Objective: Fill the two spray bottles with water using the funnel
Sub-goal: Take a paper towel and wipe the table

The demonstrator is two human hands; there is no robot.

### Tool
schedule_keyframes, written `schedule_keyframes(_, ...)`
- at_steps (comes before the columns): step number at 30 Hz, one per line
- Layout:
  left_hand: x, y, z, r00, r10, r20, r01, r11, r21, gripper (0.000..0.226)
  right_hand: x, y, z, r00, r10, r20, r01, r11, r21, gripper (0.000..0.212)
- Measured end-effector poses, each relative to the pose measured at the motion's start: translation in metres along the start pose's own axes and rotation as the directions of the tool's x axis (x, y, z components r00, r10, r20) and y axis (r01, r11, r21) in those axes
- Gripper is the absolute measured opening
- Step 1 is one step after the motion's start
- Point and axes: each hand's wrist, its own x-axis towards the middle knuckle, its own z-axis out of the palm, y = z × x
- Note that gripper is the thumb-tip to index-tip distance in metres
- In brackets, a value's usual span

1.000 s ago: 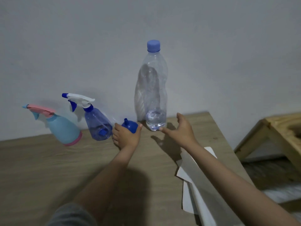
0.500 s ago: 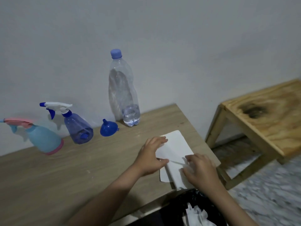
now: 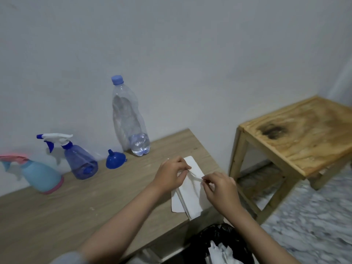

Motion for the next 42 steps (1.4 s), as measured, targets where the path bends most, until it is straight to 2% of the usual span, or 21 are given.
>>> schedule_keyframes(6, 0.017, 0.024, -0.034, 0.987, 0.151, -0.060, -0.138, 0.975, 0.176, 0.016, 0.020, -0.014, -0.038, 0.995, -0.055, -0.082, 0.067, 0.985, 0.160, 0.005)
schedule_keyframes(12, 0.038, 0.046, -0.069, 0.980, 0.107, -0.170, -0.094, 0.992, 0.083, 0.015, 0.048, -0.035, -0.082, 0.974, -0.084, -0.212, 0.138, 0.957, 0.255, 0.004)
schedule_keyframes(19, 0.048, 0.077, -0.093, 0.981, 0.096, -0.166, -0.094, 0.995, 0.020, 0.015, 0.066, -0.047, -0.111, 0.979, -0.008, -0.205, 0.086, 0.924, 0.373, 0.007)
schedule_keyframes(23, 0.048, 0.082, -0.099, 0.981, 0.150, -0.121, -0.136, 0.984, 0.116, 0.036, 0.071, -0.052, -0.116, 0.977, 0.019, -0.210, 0.073, 0.904, 0.422, 0.010)
schedule_keyframes(27, 0.047, 0.083, -0.099, 0.970, 0.195, -0.147, -0.162, 0.964, 0.210, 0.015, 0.073, -0.057, -0.119, 0.979, 0.016, -0.205, 0.077, 0.896, 0.438, 0.013)
schedule_keyframes(31, 0.043, 0.076, -0.102, 0.968, 0.135, -0.211, -0.110, 0.986, 0.129, 0.007, 0.073, -0.059, -0.122, 0.983, 0.020, -0.184, 0.067, 0.888, 0.455, 0.007)
schedule_keyframes(35, 0.039, 0.076, -0.112, 0.975, 0.009, -0.224, -0.030, 0.996, -0.088, 0.003, 0.072, -0.058, -0.125, 0.978, 0.027, -0.206, 0.066, 0.900, 0.431, 0.008)
schedule_keyframes(37, 0.036, 0.078, -0.117, 0.978, -0.022, -0.208, -0.011, 0.988, -0.156, 0.008, 0.071, -0.058, -0.126, 0.977, 0.022, -0.213, 0.068, 0.910, 0.409, 0.008)
schedule_keyframes(42, 0.031, 0.074, -0.118, 0.982, 0.006, -0.190, -0.025, 0.995, -0.101, 0.009, 0.063, -0.059, -0.122, 0.980, 0.005, -0.198, 0.072, 0.923, 0.377, 0.007)
